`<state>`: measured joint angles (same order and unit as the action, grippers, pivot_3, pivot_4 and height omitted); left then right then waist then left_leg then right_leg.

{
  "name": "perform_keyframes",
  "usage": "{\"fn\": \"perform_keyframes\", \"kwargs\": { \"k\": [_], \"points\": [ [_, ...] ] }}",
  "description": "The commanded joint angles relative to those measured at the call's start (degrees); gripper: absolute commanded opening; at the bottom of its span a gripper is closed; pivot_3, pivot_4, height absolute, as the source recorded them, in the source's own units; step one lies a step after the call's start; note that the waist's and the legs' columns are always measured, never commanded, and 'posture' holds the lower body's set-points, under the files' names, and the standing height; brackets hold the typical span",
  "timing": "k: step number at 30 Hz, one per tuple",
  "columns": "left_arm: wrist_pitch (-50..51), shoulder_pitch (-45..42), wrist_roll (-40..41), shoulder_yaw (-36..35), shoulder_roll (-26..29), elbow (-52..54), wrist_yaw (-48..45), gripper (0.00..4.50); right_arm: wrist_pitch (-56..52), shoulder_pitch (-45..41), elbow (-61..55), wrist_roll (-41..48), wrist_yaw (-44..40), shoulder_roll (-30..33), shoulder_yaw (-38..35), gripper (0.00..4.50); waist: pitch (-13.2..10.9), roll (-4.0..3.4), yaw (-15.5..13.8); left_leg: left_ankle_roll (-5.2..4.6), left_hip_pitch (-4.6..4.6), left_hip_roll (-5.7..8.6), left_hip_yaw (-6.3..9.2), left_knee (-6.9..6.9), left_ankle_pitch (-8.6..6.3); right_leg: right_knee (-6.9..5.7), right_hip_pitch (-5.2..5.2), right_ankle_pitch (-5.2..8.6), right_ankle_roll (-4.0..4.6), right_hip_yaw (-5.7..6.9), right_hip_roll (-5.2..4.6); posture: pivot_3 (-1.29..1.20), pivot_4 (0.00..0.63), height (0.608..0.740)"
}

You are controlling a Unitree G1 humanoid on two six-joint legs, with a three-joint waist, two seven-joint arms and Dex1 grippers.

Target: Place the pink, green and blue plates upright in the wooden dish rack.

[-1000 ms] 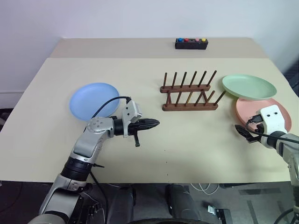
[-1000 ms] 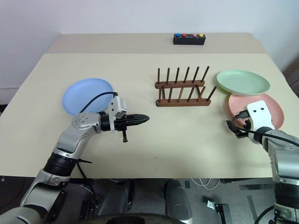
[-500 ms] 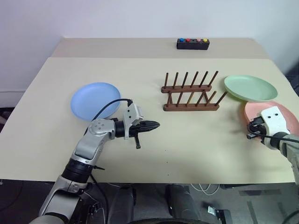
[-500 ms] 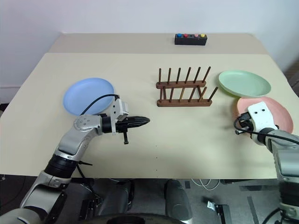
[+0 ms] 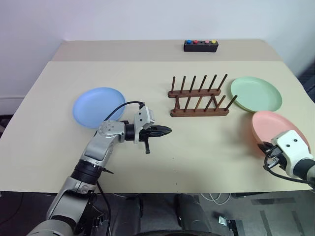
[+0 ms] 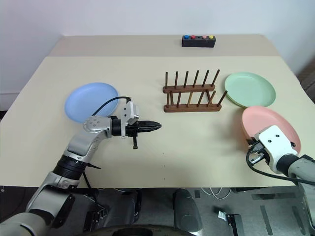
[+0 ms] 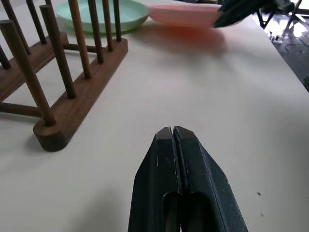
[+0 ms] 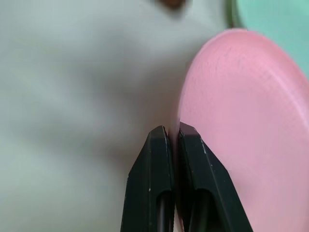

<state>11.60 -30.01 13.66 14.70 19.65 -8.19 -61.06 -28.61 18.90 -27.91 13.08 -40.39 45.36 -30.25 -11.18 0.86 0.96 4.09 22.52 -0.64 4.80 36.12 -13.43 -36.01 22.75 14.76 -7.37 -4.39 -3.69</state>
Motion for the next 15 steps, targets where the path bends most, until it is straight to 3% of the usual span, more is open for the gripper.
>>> {"fn": "perform_keyframes", "kwargs": {
  "k": [1,8,15],
  "points": [
    [-5.4,-2.8,-6.0,2.2,-1.9,-6.6,4.1,0.0,-1.1,0.5,-6.2,5.2,-1.6,-0.9,-6.3,0.06,0.0,0.01,-0.3,0.0,0.0,0.0,0.0,0.01,0.0,0.01,0.0,0.0,0.0,0.0,0.0,0.0,0.15,0.73],
    [-11.8,-9.4,-11.0,3.5,-9.7,-21.9,9.0,0.0,-4.2,-0.6,-12.1,18.0,-4.0,-2.5,-13.9,0.06,-0.1,0.14,-0.2,0.0,0.12,0.02,0.02,0.03,0.0,0.13,0.0,-0.01,-0.01,0.01,0.0,0.0,0.15,0.73],
    [-11.6,-8.6,-8.4,2.6,-11.1,-19.8,4.6,0.0,-7.2,-14.5,-11.9,31.6,4.8,-2.7,-15.7,0.06,-0.1,0.13,0.0,-0.01,0.06,0.01,0.01,-0.06,-0.01,0.09,0.04,-0.01,0.0,0.0,0.02,0.0,0.15,0.73]
  ]
}}
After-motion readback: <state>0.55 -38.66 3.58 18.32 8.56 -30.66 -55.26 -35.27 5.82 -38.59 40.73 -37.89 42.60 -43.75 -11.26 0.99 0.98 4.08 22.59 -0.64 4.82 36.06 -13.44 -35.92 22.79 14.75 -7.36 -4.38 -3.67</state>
